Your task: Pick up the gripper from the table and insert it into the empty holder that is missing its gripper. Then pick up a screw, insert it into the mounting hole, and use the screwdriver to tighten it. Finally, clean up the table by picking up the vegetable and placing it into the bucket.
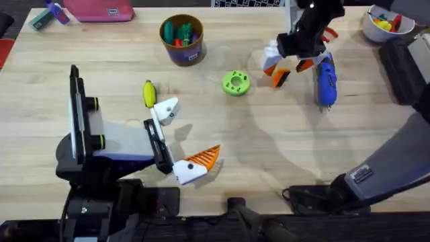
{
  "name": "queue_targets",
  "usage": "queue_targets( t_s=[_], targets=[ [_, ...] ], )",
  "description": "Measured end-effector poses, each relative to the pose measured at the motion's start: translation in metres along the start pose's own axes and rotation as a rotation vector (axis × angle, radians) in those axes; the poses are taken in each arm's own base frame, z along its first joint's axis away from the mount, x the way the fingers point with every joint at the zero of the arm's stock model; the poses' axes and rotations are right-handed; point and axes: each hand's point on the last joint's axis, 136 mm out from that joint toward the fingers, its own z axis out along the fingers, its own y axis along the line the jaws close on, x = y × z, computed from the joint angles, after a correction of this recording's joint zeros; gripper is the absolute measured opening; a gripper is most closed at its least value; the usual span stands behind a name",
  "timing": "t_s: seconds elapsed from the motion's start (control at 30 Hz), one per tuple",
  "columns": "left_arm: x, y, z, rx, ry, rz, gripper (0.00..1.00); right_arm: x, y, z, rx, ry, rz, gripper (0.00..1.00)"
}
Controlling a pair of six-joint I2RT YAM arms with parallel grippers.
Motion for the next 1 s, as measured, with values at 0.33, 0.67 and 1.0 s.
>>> queue_targets(
  t_s=[0.33,0.67,1.0],
  targets=[
    [0.000,0.000,0.000,0.000,0.000,-0.001,0.987,0.000,0.000,0.000,0.000,-0.001,0.008,0.642],
    [0.000,0.000,0.000,0.000,0.000,0.000,0.985,0.006,0.000,0.000,0.001,0.026,0.008,0.626],
    [0.000,0.000,0.000,0.000,0.000,0.002,0.985,0.011,0.000,0.000,0.000,0.044,0.014,0.472]
  ],
)
